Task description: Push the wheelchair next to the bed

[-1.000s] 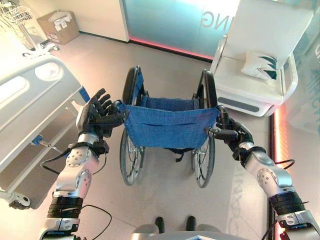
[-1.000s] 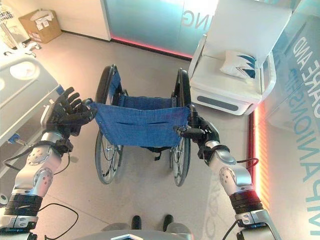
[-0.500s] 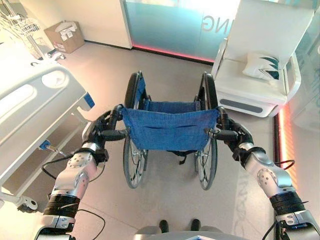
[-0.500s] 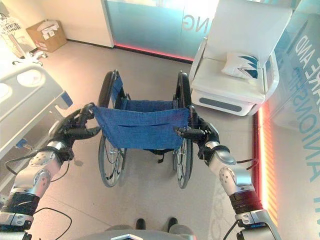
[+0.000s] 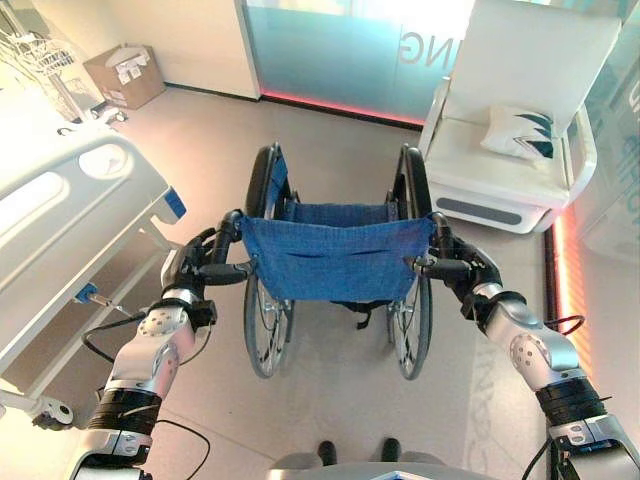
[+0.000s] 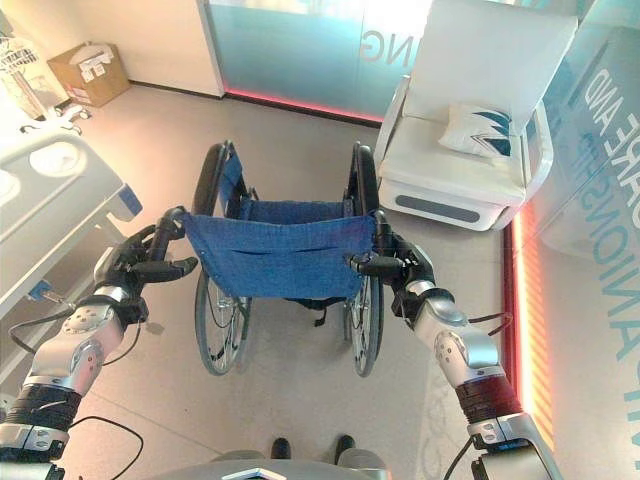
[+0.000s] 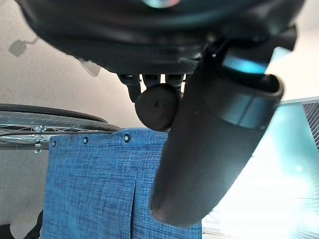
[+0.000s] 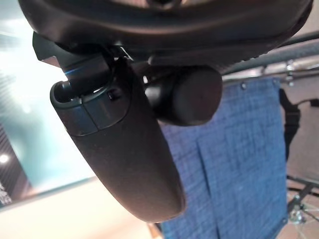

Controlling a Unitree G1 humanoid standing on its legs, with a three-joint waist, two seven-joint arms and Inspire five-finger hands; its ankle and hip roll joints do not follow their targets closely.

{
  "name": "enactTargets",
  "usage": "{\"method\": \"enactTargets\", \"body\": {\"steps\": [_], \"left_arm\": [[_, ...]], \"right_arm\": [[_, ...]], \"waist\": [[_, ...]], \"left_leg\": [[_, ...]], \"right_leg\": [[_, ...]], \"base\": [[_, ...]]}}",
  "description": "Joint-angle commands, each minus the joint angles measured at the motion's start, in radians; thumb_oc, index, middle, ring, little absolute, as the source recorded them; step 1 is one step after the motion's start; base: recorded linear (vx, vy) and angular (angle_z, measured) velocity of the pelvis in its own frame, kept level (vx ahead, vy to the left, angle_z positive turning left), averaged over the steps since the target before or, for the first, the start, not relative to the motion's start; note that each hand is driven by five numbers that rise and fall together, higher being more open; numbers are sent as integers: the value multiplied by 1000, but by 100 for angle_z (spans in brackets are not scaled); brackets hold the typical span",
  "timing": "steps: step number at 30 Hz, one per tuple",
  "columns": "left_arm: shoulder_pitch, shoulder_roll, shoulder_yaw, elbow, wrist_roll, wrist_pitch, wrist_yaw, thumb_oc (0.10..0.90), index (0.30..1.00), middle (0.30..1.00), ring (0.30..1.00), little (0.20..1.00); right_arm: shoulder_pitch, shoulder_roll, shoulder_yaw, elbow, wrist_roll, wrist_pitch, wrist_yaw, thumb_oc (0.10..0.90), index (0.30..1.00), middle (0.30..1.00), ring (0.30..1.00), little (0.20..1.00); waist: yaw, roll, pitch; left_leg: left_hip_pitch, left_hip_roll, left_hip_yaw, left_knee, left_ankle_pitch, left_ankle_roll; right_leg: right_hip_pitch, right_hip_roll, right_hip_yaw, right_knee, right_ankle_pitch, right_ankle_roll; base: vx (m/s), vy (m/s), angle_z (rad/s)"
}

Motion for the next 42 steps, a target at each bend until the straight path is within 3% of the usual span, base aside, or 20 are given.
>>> {"method": "enactTargets", "body": {"steps": [1,11,17,25,31,38,42], "left_arm": [[-164,38,-18,38,-7,-124,4,800,900,900,900,900],[-162,12,-24,-5,-59,-138,-55,800,900,900,900,900],[-161,-29,-48,-43,-187,-152,-207,800,900,900,900,900],[-171,-21,-80,-68,-200,-153,-344,800,900,900,900,900],[-176,-32,-70,-73,-256,-227,-233,800,900,900,900,900],[-152,-68,-71,-107,-234,-233,-281,800,900,900,900,900],[-150,-83,-81,-106,-303,-235,-334,800,900,900,900,900]], "right_arm": [[-151,12,47,-51,5,-73,41,800,900,900,900,900],[-129,13,39,-50,-25,-67,62,800,900,900,900,900],[-120,17,39,-52,-39,-58,74,800,900,900,900,900],[-110,14,39,-55,-46,-60,82,800,900,900,900,900],[-104,25,47,-44,-54,-67,78,800,900,900,900,900],[-94,35,35,-52,-66,-64,72,800,900,900,900,900],[-91,38,35,-44,-68,-62,80,800,900,900,900,900]], "waist": [[7,-17,-60],[2,-17,-54],[-3,-17,-53],[-11,-12,-51],[-15,-12,-58],[-12,-19,-53],[-14,-20,-55]], "left_leg": [[3,-23,39,13,-36,-29],[6,-22,40,10,-34,-30],[8,-19,46,9,-33,-31],[13,-17,53,7,-34,-32],[17,-13,69,5,-35,-35],[14,-10,74,10,-36,-33],[18,-10,76,10,-39,-32]], "right_leg": [[-1,7,-3,39,-3,32],[2,8,-4,40,-3,32],[0,8,-3,42,-2,33],[1,7,0,45,-2,35],[2,4,-9,46,-5,35],[1,1,-13,52,-9,34],[4,3,-10,52,-10,33]], "base": [[0,0,0],[0,0,0],[0,0,0],[1,1,0],[0,0,0],[1,-1,1],[0,0,0]]}}
